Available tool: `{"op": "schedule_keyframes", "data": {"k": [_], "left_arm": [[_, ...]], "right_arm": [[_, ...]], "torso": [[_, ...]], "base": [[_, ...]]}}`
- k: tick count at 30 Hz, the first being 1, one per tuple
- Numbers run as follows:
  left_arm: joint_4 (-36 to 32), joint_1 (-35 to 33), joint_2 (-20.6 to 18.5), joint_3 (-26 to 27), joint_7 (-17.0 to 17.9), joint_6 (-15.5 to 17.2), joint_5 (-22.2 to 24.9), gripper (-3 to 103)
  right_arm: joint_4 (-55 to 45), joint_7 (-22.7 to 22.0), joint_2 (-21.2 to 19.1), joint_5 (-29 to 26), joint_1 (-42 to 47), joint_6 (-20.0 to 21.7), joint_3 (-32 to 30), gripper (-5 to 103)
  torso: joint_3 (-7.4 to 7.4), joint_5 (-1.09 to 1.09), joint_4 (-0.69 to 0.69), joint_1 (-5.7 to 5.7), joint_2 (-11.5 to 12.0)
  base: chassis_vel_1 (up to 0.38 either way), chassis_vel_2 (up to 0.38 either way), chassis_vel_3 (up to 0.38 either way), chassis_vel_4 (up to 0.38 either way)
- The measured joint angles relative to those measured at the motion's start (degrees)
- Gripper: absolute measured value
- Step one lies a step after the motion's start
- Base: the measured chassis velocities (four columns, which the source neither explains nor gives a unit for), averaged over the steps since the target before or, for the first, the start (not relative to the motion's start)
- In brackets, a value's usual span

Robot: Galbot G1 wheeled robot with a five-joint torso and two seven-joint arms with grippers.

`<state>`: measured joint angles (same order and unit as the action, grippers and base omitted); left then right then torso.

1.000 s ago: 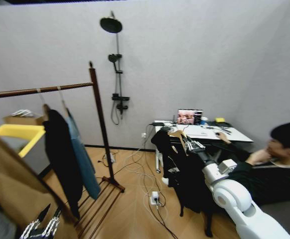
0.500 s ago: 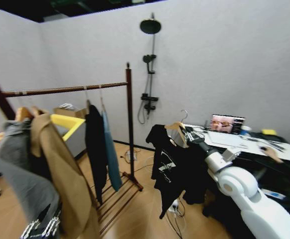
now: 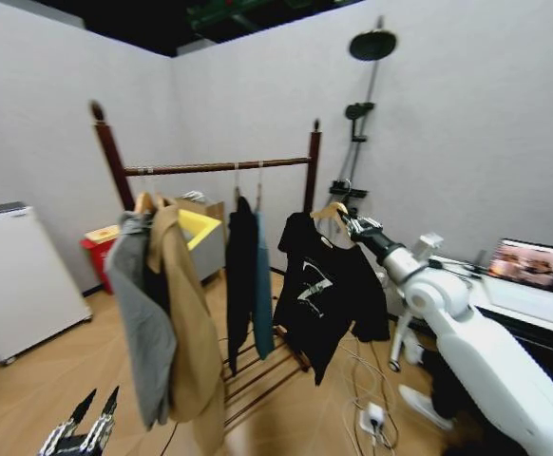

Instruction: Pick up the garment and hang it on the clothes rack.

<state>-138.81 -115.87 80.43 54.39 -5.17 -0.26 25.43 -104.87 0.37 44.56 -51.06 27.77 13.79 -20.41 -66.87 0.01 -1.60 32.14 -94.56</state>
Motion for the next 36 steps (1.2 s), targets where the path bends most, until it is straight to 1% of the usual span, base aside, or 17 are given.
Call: {"op": "schedule_keyframes", "data": {"k": [2, 3, 6, 7, 12, 16, 20, 23, 24, 25, 26, 29, 30, 32, 33, 34, 36], "left_arm": [[0.0, 0.0, 0.0, 0.0, 0.0, 0.0, 0.0, 46], [0.0, 0.0, 0.0, 0.0, 0.0, 0.0, 0.0, 46], [0.0, 0.0, 0.0, 0.0, -0.02, 0.0, 0.0, 46], [0.0, 0.0, 0.0, 0.0, -0.02, 0.0, 0.0, 46], [0.0, 0.01, 0.0, 0.0, 0.0, 0.0, 0.0, 46], [0.0, 0.0, 0.0, 0.0, 0.0, 0.0, 0.0, 46], [0.0, 0.0, 0.0, 0.0, -0.01, 0.0, 0.0, 46], [0.0, 0.0, 0.0, 0.0, -0.03, 0.0, 0.0, 46], [0.0, 0.0, 0.0, 0.0, -0.03, 0.0, 0.0, 46], [0.0, 0.0, 0.0, 0.0, -0.02, 0.0, 0.0, 46], [0.0, 0.0, 0.0, 0.0, -0.02, 0.0, 0.0, 46], [0.0, 0.0, 0.0, 0.0, -0.01, 0.0, 0.0, 46], [0.0, 0.0, 0.0, 0.0, -0.01, 0.0, 0.0, 46], [0.0, 0.0, 0.0, 0.0, -0.01, 0.0, 0.0, 46], [0.0, 0.0, 0.0, 0.0, 0.0, 0.0, 0.0, 46], [0.0, 0.0, 0.0, 0.0, 0.0, 0.0, 0.0, 46], [0.0, 0.0, 0.0, 0.0, -0.01, 0.0, 0.0, 46]], "right_arm": [[2.31, 0.14, 0.55, -0.02, -3.78, 0.48, 2.19, 9], [2.31, 0.14, 0.55, -0.02, -3.78, 0.48, 2.19, 9], [8.12, 1.07, 2.42, 1.95, -12.27, 0.88, 6.97, 9], [8.12, 1.07, 2.42, 1.95, -12.27, 0.88, 6.97, 9], [14.92, 0.99, 5.31, 7.5, -18.71, 2.35, 10.25, 9], [19.74, 1.29, 6.84, 8.81, -21.65, 2.36, 11.9, 9], [25.34, 2.32, 8.93, 9.65, -25.74, 1.34, 14.45, 9], [31.34, 3.05, 11.49, 10.12, -30.43, 0.71, 16.72, 9], [31.34, 3.05, 11.49, 10.12, -30.43, 0.71, 16.72, 9], [34.33, 3.22, 12.7, 10.66, -32.59, 0.34, 17.68, 9], [34.33, 3.22, 12.7, 10.66, -32.59, 0.34, 17.68, 9], [42.73, 4.18, 16.31, 12.39, -37.84, -1.8, 20.27, 9], [42.73, 4.18, 16.31, 12.39, -37.84, -1.8, 20.27, 9], [46.82, 5.04, 18.53, 12.94, -40.07, -2.71, 21.46, 9], [49.17, 5.38, 19.91, 12.93, -41.34, -2.88, 22.23, 9], [49.17, 5.38, 19.91, 12.93, -41.34, -2.88, 22.23, 9], [53.86, 6.24, 22.45, 12.86, -43.38, -3.63, 23.87, 9]], "torso": [[0.0, 0.0, 0.01, 0.0, 0.0], [0.0, 0.0, 0.01, 0.0, 0.0], [0.0, 0.0, -0.04, 0.0, 0.0], [0.0, 0.0, -0.04, 0.0, 0.0], [0.0, -0.01, -0.02, 0.0, 0.0], [0.0, -0.01, -0.04, 0.0, 0.0], [-0.01, -0.01, -0.03, 0.0, 0.0], [0.0, -0.01, -0.02, 0.0, 0.01], [0.0, -0.01, -0.02, 0.0, 0.01], [0.0, 0.0, -0.03, 0.0, 0.0], [0.0, 0.0, -0.03, 0.0, 0.0], [0.0, 0.0, -0.03, 0.0, 0.0], [0.0, 0.0, -0.03, 0.0, 0.0], [0.0, 0.0, -0.04, 0.0, 0.0], [0.0, 0.0, -0.02, 0.0, 0.0], [0.0, 0.0, -0.02, 0.0, 0.0], [0.0, 0.02, 0.01, 0.0, 0.0]], "base": [[0.065, 0.072, 0.077, 0.059], [0.038, 0.072, 0.077, 0.039], [0.0, 0.0, 0.0, 0.0], [0.0, 0.0, 0.0, 0.0], [0.0, 0.0, 0.0, 0.0], [0.0, 0.0, 0.0, 0.0], [0.0, 0.0, 0.0, 0.0], [0.0, 0.0, 0.0, 0.0], [0.0, 0.0, 0.0, 0.0], [0.0, 0.0, 0.0, 0.0], [0.0, 0.0, 0.0, 0.0], [0.0, 0.0, 0.0, 0.0], [0.0, 0.0, 0.0, 0.0], [0.0, 0.0, 0.0, 0.0], [0.0, 0.0, 0.0, 0.0], [0.0, 0.0, 0.0, 0.0], [0.0, 0.0, 0.0, 0.0]]}}
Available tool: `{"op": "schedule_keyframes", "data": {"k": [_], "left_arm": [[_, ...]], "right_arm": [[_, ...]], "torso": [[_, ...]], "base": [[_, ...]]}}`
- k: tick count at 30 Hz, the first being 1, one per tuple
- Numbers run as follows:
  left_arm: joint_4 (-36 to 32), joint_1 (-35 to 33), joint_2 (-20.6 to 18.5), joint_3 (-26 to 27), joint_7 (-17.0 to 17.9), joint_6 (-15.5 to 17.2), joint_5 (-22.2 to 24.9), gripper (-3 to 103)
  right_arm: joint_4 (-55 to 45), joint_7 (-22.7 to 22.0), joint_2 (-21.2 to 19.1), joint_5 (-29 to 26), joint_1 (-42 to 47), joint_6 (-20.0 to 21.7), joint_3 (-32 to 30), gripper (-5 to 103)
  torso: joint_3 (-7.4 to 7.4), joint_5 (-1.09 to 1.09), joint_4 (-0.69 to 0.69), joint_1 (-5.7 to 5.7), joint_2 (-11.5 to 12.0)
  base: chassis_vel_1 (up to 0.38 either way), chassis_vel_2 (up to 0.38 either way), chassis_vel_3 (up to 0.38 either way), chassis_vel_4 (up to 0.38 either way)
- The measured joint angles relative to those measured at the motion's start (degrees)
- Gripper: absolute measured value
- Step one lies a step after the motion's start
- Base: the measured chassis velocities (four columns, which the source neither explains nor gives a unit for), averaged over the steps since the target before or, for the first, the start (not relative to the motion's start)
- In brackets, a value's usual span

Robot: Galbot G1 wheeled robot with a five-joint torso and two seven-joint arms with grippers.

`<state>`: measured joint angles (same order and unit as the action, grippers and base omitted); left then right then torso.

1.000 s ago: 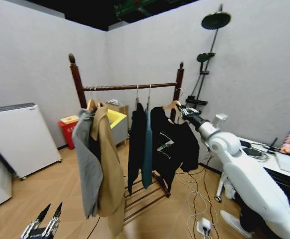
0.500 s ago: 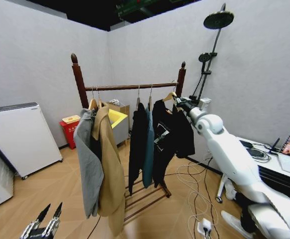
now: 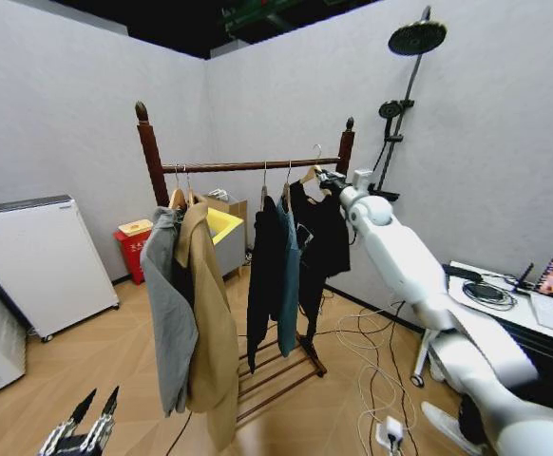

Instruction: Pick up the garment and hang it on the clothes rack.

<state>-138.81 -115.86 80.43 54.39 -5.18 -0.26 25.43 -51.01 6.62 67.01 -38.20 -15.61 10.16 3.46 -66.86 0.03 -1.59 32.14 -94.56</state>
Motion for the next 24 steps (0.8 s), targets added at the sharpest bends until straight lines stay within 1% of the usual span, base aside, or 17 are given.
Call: {"op": "schedule_keyframes", "data": {"k": [1, 3, 6, 17, 21, 22, 23, 24], "left_arm": [[0.0, 0.0, 0.0, 0.0, 0.0, 0.0, 0.0, 46], [0.0, 0.0, 0.0, 0.0, 0.01, 0.0, 0.0, 46], [0.0, 0.0, 0.0, 0.0, 0.01, 0.0, 0.0, 46], [0.0, 0.0, 0.0, 0.0, 0.0, 0.0, 0.0, 46], [0.0, 0.0, 0.0, 0.0, 0.0, 0.0, 0.0, 46], [0.0, 0.0, 0.0, 0.0, 0.0, 0.0, 0.0, 46], [0.0, 0.0, 0.0, 0.0, 0.0, 0.0, 0.0, 46], [0.0, 0.0, 0.0, 0.0, 0.0, 0.0, 0.0, 46]], "right_arm": [[0.0, 0.0, 0.0, 0.0, 0.0, 0.0, 0.0, 9], [3.46, 0.56, 1.3, 0.07, -0.66, -0.73, 0.99, 9], [4.65, 0.6, 1.74, 0.5, -0.49, -0.83, 0.99, 9], [4.62, 0.02, 1.1, 0.94, 0.53, -0.75, 0.06, 9], [3.92, -0.08, 0.77, 0.11, 1.05, -0.97, -0.56, 9], [3.67, 0.18, 0.65, -0.08, 1.26, -1.22, -0.82, 6], [3.67, 0.18, 0.65, -0.08, 1.26, -1.22, -0.82, 6], [3.15, 0.39, 0.38, -0.29, 1.6, -1.59, -1.25, 10]], "torso": [[0.0, 0.0, 0.0, 0.0, 0.0], [0.0, -0.01, -0.01, 0.0, 0.0], [0.0, -0.02, -0.03, 0.0, 0.0], [0.01, -0.02, -0.03, -0.01, 0.0], [0.01, -0.02, -0.03, -0.01, -0.01], [0.0, -0.03, -0.02, -0.01, 0.0], [0.0, -0.03, -0.02, -0.01, 0.0], [0.0, -0.03, -0.03, -0.01, 0.0]], "base": [[0.0, 0.0, 0.0, 0.0], [0.0, 0.0, 0.0, 0.0], [0.0, 0.0, 0.0, 0.0], [0.0, 0.0, 0.0, 0.0], [0.0, 0.0, 0.0, 0.0], [0.0, 0.0, 0.0, 0.0], [0.0, 0.0, 0.0, 0.0], [0.0, 0.0, 0.0, 0.0]]}}
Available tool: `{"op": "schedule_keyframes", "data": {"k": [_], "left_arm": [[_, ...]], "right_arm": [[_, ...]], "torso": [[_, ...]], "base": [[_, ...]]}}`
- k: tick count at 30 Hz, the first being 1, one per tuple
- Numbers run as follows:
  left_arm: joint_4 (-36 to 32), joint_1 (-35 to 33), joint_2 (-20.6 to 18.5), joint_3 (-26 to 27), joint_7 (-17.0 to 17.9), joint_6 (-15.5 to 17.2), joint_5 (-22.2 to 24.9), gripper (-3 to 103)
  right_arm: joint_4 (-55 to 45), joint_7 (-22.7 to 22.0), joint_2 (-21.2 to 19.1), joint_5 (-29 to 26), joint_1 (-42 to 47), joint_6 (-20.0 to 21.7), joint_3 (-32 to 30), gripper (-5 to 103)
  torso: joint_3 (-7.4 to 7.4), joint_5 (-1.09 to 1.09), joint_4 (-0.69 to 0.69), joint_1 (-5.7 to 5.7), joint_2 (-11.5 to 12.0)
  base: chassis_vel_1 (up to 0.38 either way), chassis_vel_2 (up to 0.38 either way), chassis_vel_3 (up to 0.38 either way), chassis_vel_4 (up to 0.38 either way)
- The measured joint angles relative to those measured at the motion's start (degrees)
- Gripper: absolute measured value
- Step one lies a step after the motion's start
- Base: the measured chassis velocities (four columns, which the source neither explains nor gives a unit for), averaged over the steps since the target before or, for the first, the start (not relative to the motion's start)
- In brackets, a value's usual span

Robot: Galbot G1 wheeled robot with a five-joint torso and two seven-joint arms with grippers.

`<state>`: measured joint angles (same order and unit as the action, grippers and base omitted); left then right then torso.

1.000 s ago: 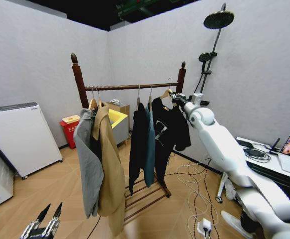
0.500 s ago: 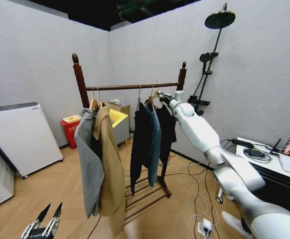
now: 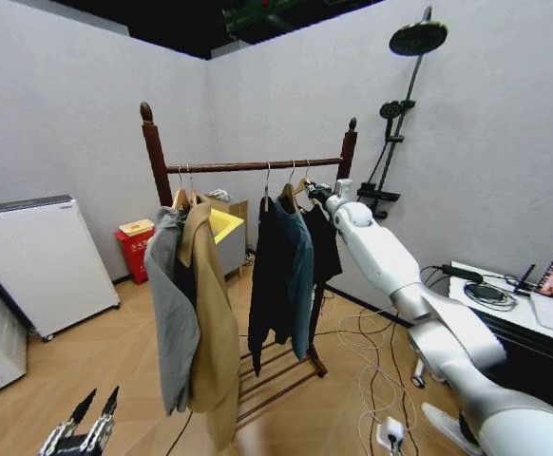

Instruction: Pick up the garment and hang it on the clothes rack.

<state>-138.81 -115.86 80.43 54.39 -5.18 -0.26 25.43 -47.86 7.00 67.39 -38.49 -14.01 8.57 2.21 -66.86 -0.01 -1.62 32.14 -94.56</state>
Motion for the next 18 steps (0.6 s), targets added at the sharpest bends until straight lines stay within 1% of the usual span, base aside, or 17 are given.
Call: {"op": "schedule_keyframes", "data": {"k": [2, 3, 6, 7, 8, 9, 11, 13, 14, 15, 16, 17, 18], "left_arm": [[0.0, 0.0, 0.0, 0.0, 0.0, 0.0, 0.0, 46], [0.0, 0.0, 0.0, 0.0, 0.0, 0.0, 0.0, 46], [0.0, 0.0, 0.0, 0.0, 0.0, 0.0, 0.0, 46], [0.0, 0.0, 0.0, 0.0, 0.0, 0.0, 0.0, 46], [0.0, 0.0, 0.0, 0.0, 0.0, 0.0, 0.0, 46], [0.0, 0.0, 0.0, 0.0, 0.0, 0.0, 0.0, 46], [0.0, 0.0, 0.0, 0.0, 0.02, 0.0, 0.0, 46], [0.0, 0.0, 0.0, 0.0, 0.01, 0.0, 0.0, 46], [0.0, 0.0, 0.0, 0.0, 0.01, 0.0, 0.0, 46], [0.0, 0.0, 0.01, 0.0, 0.01, 0.0, 0.0, 46], [0.0, 0.0, 0.01, 0.0, 0.01, 0.0, 0.0, 46], [0.0, 0.0, 0.0, 0.0, -0.02, 0.0, 0.0, 46], [0.0, 0.0, 0.0, 0.0, 0.02, 0.0, 0.0, 46]], "right_arm": [[-1.31, 0.03, -0.57, -0.57, 0.57, -0.51, -0.6, 21], [-1.31, 0.03, -0.57, -0.57, 0.57, -0.51, -0.6, 21], [-5.54, -1.68, -2.29, -1.45, 2.03, -0.28, -1.46, 37], [-5.54, -1.68, -2.29, -1.45, 2.03, -0.28, -1.46, 37], [-8.45, -2.53, -3.71, -1.68, 3.19, 0.35, -2.2, 43], [-8.45, -2.53, -3.71, -1.68, 3.19, 0.35, -2.2, 43], [-14.8, -3.95, -6.8, -2.23, 6.19, 1.32, -3.87, 53], [-25.89, -6.43, -11.57, -4.91, 12.39, 2.98, -6.69, 65], [-25.89, -6.43, -11.57, -4.91, 12.39, 2.98, -6.69, 65], [-32.55, -7.88, -14.22, -6.69, 16.71, 3.87, -8.97, 70], [-32.55, -7.88, -14.22, -6.69, 16.71, 3.87, -8.97, 70], [-38.34, -9.09, -16.64, -8.0, 20.76, 4.51, -11.69, 75], [-45.75, -10.89, -19.19, -9.54, 26.41, 4.83, -15.98, 80]], "torso": [[0.0, 0.0, -0.01, 0.0, 0.0], [0.0, 0.0, -0.01, 0.0, 0.0], [0.0, 0.0, 0.01, 0.0, 0.0], [0.0, 0.0, 0.01, 0.0, 0.0], [0.0, 0.01, 0.02, 0.0, 0.0], [0.0, 0.01, 0.02, 0.0, 0.0], [0.0, 0.01, 0.02, 0.0, 0.0], [0.01, 0.0, -0.01, 0.0, 0.0], [0.01, 0.0, -0.01, 0.0, 0.0], [0.0, -0.01, -0.01, -0.01, 0.0], [0.0, -0.01, -0.01, -0.01, 0.0], [0.0, -0.03, -0.01, 0.0, 0.0], [0.01, -0.01, 0.0, 0.0, -0.01]], "base": [[0.0, 0.0, 0.0, 0.0], [0.0, 0.0, 0.0, 0.0], [0.0, 0.0, 0.0, 0.0], [0.0, 0.0, 0.0, 0.0], [0.0, 0.0, 0.0, 0.0], [0.0, 0.0, 0.0, 0.0], [0.0, 0.0, 0.0, 0.0], [0.0, 0.0, 0.0, 0.0], [0.0, 0.0, 0.0, 0.0], [0.0, 0.0, 0.0, 0.0], [0.0, 0.0, 0.0, 0.0], [0.0, 0.0, 0.0, 0.0], [0.0, 0.0, 0.0, 0.0]]}}
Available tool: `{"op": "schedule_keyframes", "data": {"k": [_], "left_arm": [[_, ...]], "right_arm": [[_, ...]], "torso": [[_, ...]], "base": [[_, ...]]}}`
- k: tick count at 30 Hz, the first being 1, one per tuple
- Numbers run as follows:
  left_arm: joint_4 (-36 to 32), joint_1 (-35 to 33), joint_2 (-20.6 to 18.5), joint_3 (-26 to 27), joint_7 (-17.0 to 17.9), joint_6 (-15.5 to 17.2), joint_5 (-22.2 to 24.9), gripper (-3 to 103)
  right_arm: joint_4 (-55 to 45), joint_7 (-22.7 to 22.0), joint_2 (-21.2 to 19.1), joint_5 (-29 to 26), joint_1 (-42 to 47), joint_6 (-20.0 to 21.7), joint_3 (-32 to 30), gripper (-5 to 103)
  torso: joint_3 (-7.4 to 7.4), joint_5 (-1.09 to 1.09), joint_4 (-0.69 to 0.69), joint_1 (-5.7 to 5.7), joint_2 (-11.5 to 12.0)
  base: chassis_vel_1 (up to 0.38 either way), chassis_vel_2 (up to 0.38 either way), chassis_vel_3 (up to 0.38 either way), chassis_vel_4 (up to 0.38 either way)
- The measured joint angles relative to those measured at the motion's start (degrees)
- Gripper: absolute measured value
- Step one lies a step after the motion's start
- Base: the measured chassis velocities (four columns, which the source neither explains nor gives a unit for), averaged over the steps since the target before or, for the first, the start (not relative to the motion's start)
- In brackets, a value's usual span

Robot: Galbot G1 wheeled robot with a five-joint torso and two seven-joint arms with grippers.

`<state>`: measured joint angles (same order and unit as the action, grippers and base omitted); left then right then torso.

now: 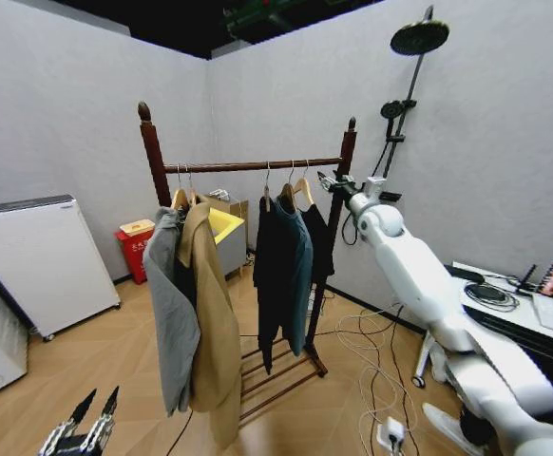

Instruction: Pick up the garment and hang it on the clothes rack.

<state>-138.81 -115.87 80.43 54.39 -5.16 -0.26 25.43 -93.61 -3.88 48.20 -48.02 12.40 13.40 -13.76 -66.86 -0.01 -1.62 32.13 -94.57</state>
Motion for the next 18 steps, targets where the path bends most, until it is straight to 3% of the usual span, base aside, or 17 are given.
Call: {"op": "schedule_keyframes", "data": {"k": [2, 3, 5, 6, 7, 10, 11, 13, 14, 16, 17, 18], "left_arm": [[0.0, 0.0, 0.01, 0.0, 0.0, 0.0, 0.0, 46], [0.0, 0.0, 0.01, 0.0, 0.0, 0.0, 0.0, 46], [-0.01, 0.01, -0.01, 0.0, -0.03, 0.0, 0.0, 46], [0.0, 0.0, 0.0, 0.0, -0.01, 0.0, 0.0, 46], [0.0, 0.0, 0.0, 0.0, -0.01, 0.0, 0.0, 46], [0.0, 0.0, 0.0, -0.01, -0.06, 0.0, 0.0, 46], [0.0, 0.0, 0.0, -0.01, -0.06, 0.0, 0.0, 46], [0.0, 0.0, 0.0, 0.0, -0.02, 0.0, 0.0, 46], [0.0, 0.0, 0.0, 0.0, -0.02, 0.0, 0.0, 46], [-0.01, 0.0, 0.0, 0.0, -0.02, 0.0, 0.0, 46], [-0.01, 0.0, 0.0, 0.0, -0.02, 0.0, 0.0, 46], [0.0, 0.0, 0.0, -0.01, -0.02, 0.0, 0.0, 46]], "right_arm": [[-9.49, -3.39, -3.33, -2.93, 9.68, 0.23, -6.49, 86], [-9.49, -3.39, -3.33, -2.93, 9.68, 0.23, -6.49, 86], [-18.27, -5.31, -5.46, -4.61, 23.1, 0.17, -16.22, 96], [-21.32, -5.26, -5.6, -4.49, 29.4, -0.29, -20.92, 99], [-21.32, -5.26, -5.6, -4.49, 29.4, -0.29, -20.92, 99], [-28.46, -1.0, -2.96, -1.85, 50.59, -5.18, -34.24, 100], [-28.46, -1.0, -2.96, -1.85, 50.59, -5.18, -34.24, 100], [-32.18, 1.43, 1.12, 2.43, 63.39, -9.28, -39.72, 100], [-32.18, 1.43, 1.12, 2.43, 63.39, -9.28, -39.72, 100], [-34.7, 3.35, 8.48, 7.94, 74.01, -14.06, -42.99, 100], [-34.7, 3.35, 8.48, 7.94, 74.01, -14.06, -42.99, 100], [-35.12, 3.94, 13.92, 10.66, 77.45, -15.96, -43.75, 100]], "torso": [[0.01, 0.03, -0.01, -0.01, -0.01], [0.01, 0.03, -0.01, -0.01, -0.01], [0.0, -0.02, -0.02, -0.01, 0.0], [0.01, 0.02, 0.0, -0.01, -0.01], [0.01, 0.02, 0.0, -0.01, -0.01], [0.0, -0.02, -0.02, -0.01, -0.01], [0.0, -0.02, -0.02, -0.01, -0.01], [0.01, 0.01, -0.02, -0.02, -0.01], [0.01, 0.01, -0.02, -0.02, -0.01], [0.01, 0.03, -0.01, -0.02, -0.02], [0.01, 0.03, -0.01, -0.02, -0.02], [0.01, 0.04, 0.02, -0.02, -0.02]], "base": [[0.0, 0.0, 0.0, 0.0], [0.0, 0.0, 0.0, 0.0], [0.0, 0.0, 0.0, 0.0], [0.0, 0.0, 0.0, 0.0], [0.0, 0.0, 0.0, 0.0], [0.0, 0.0, 0.0, 0.0], [0.0, 0.0, 0.0, 0.0], [0.0, 0.0, 0.0, 0.0], [0.0, 0.0, 0.0, 0.0], [0.0, 0.0, 0.0, 0.0], [0.0, 0.0, 0.0, 0.0], [0.0, 0.0, 0.0, 0.0]]}}
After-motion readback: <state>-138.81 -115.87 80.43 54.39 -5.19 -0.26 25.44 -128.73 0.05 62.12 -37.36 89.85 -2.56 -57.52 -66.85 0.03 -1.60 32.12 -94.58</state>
